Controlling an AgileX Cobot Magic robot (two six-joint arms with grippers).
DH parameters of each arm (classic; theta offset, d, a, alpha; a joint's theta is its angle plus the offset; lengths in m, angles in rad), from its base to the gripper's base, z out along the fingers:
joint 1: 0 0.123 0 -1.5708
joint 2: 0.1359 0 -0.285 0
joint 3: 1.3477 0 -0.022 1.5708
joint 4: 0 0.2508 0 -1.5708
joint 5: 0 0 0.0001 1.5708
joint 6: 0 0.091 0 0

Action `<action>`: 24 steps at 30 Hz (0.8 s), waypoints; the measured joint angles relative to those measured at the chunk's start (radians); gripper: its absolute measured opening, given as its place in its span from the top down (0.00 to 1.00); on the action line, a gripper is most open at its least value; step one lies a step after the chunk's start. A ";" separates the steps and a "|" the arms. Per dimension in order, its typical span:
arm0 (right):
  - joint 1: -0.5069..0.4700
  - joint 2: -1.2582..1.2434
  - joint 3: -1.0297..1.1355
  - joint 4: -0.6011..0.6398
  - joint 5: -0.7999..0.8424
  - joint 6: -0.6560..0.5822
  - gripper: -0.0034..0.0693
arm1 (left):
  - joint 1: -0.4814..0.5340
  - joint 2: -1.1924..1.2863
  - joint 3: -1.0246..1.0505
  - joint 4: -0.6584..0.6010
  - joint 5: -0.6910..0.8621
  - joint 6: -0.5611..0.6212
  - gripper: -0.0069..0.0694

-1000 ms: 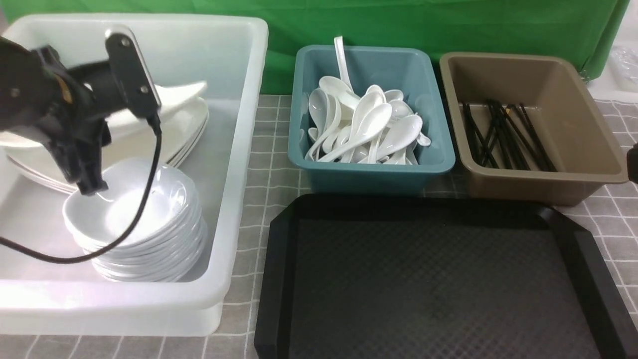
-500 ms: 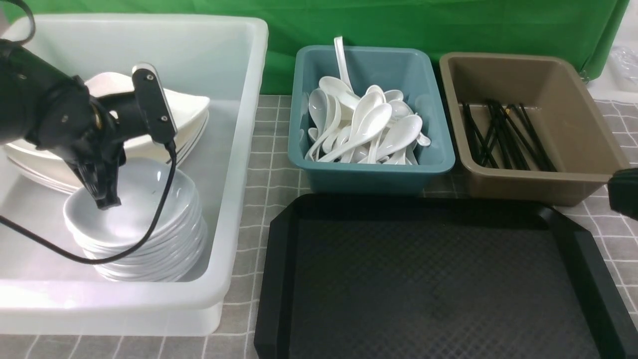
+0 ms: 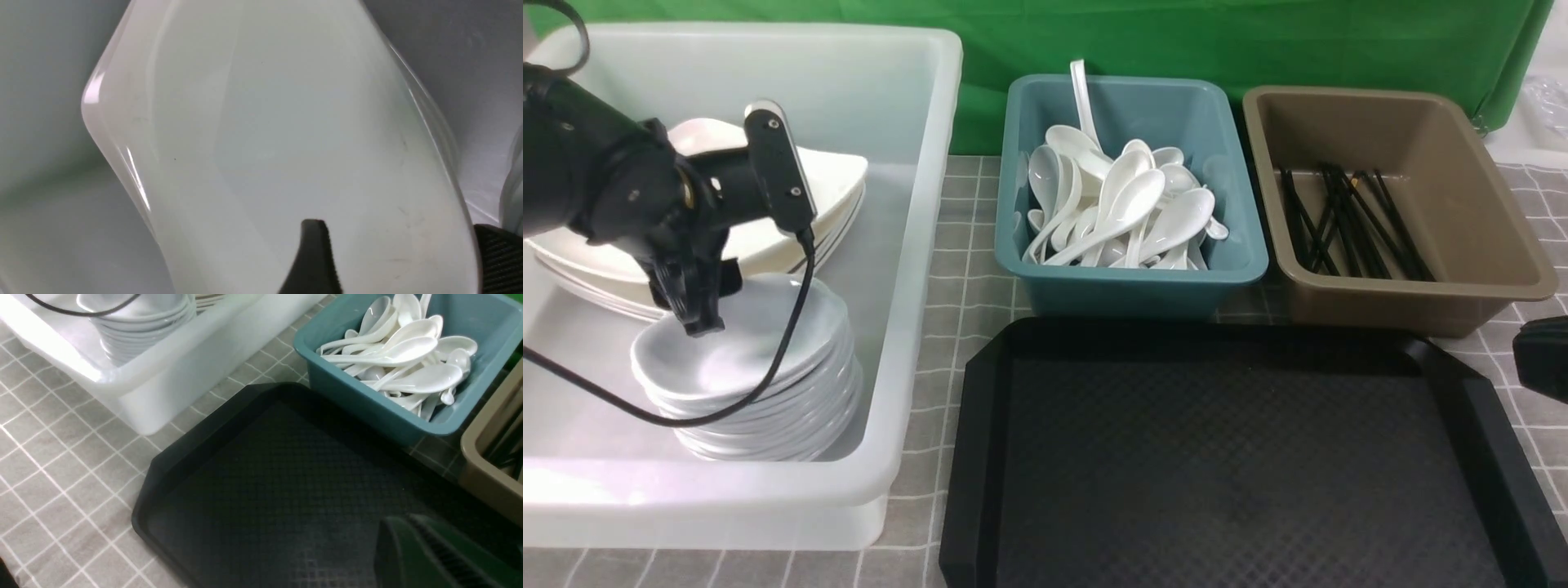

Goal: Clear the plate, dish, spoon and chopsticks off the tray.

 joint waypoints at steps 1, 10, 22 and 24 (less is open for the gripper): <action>0.000 -0.002 0.000 0.000 0.002 0.000 0.92 | 0.000 -0.005 0.000 -0.006 0.000 0.000 0.24; 0.000 -0.006 0.000 0.018 0.004 -0.009 0.91 | 0.000 -0.088 0.000 -0.081 0.019 0.000 0.15; 0.000 -0.006 0.000 0.028 0.005 -0.027 0.90 | 0.000 -0.401 0.001 -0.563 0.022 -0.046 0.40; 0.000 -0.006 0.000 0.028 0.008 -0.027 0.90 | 0.000 -0.478 0.005 -0.672 0.031 -0.065 0.54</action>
